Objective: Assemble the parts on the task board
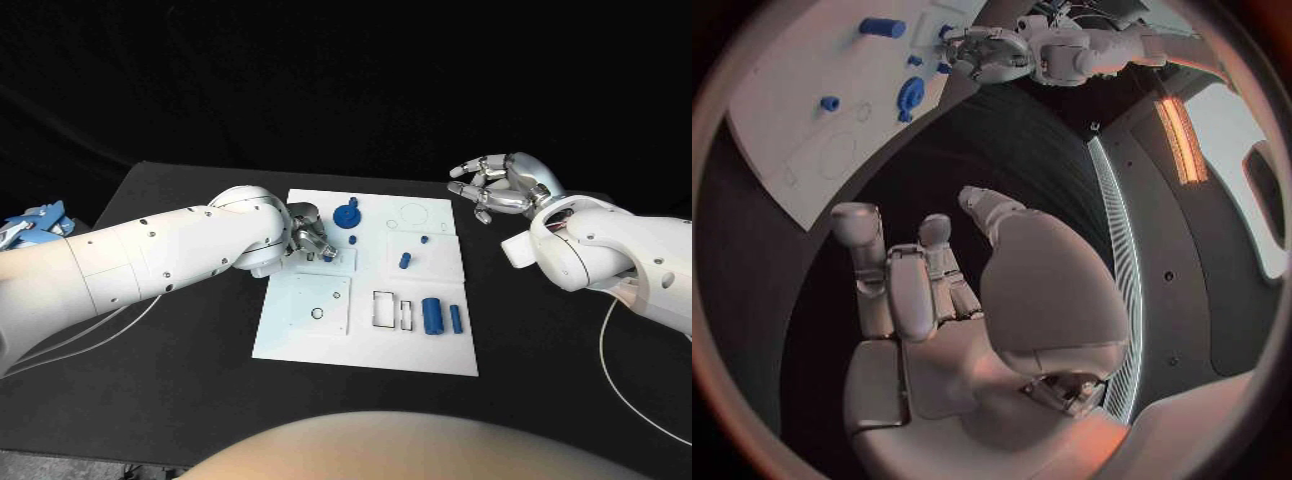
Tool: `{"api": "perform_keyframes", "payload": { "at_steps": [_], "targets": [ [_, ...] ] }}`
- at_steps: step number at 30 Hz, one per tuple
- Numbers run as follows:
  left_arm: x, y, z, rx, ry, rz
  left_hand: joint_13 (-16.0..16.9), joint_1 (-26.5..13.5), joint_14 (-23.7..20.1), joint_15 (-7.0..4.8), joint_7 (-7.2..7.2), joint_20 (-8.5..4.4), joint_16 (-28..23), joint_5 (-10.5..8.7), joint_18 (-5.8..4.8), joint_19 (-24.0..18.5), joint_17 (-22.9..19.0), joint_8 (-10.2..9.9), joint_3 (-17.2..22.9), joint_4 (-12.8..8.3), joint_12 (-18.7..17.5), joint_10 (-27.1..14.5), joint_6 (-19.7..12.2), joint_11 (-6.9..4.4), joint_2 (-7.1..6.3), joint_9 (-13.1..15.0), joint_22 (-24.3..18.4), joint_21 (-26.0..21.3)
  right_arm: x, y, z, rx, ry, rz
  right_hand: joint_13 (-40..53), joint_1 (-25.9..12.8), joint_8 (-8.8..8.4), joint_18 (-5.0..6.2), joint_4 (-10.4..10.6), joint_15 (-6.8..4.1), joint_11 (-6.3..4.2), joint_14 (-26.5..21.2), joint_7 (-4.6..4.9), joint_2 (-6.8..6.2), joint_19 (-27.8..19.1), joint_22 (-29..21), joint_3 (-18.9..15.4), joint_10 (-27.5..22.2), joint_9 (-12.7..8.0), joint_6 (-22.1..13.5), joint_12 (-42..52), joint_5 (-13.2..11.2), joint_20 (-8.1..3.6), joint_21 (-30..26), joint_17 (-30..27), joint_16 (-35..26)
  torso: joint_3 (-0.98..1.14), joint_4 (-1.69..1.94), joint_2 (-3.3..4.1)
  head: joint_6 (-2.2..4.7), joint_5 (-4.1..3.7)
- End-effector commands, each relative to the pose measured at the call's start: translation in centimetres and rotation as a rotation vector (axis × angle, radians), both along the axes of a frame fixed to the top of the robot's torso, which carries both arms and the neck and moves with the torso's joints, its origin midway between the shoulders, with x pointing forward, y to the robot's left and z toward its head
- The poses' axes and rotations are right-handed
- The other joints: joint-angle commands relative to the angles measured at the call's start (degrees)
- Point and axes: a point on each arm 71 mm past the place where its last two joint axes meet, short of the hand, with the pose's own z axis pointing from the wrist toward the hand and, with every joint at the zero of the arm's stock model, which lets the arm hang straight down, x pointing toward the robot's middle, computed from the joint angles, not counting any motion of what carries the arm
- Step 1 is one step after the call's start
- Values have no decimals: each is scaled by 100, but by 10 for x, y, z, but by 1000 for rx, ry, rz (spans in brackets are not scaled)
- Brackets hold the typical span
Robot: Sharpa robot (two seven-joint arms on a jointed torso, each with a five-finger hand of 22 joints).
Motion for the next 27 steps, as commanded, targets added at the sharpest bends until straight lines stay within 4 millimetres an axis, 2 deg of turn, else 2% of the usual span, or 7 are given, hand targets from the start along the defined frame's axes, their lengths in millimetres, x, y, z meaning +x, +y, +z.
{"api": "perform_keyframes", "payload": {
  "at_steps": [1,3,10,12,27],
  "targets": [
    [-3,-3,-4,5,29,-11,5,-47,478,-28,17,7,27,-34,-109,50,1027,-44,-187,120,20,13,45,-10,-2,-4,8,28,0,1,0,1,-8,9,-8,-57,33,9,21,-25,-15,-6,12,6,-32,-9,0,-20,-6,-39,27,38,-2,-38,-8,-33,1,-1,-7,1,-1],
    [-3,-2,-3,5,27,-9,18,-61,477,-28,18,4,27,-36,-109,53,1026,-74,-372,247,20,11,68,-10,-16,-9,10,25,0,0,0,1,-8,9,-21,-63,34,11,26,-25,-14,-8,13,6,-36,-15,-2,-31,-7,-41,20,37,-2,-45,-13,-35,0,-2,-8,1,-4],
    [-3,0,-2,4,24,-3,39,-67,481,-27,21,4,33,-44,-111,63,1041,-121,-676,495,21,11,101,-7,-49,-11,23,24,0,0,0,1,-8,9,-24,-82,38,11,39,-23,-12,-9,14,0,-39,-18,-8,-32,-10,-47,22,36,-1,-53,-13,-36,-3,-4,-5,1,-18],
    [-4,1,-1,5,24,-3,-5,-50,496,-27,18,5,58,-133,-117,83,1100,-117,-807,615,-7,-2,111,-8,-62,4,55,34,0,0,0,1,-8,9,-24,-82,38,11,39,-23,-12,-9,14,0,-39,-18,-8,-32,-10,-47,22,36,-1,-53,-13,-36,-4,-3,-5,1,-33],
    [-4,4,6,1,16,4,-11,-22,499,-27,16,4,63,-184,-120,93,1112,-109,-875,666,-10,-4,112,-9,-72,17,70,38,0,0,-1,2,-7,7,-34,-105,44,10,58,-22,-10,-9,15,-1,-36,-15,-15,-38,-13,-51,21,37,0,-53,-13,-37,-5,6,-8,1,-41]
  ]
}}
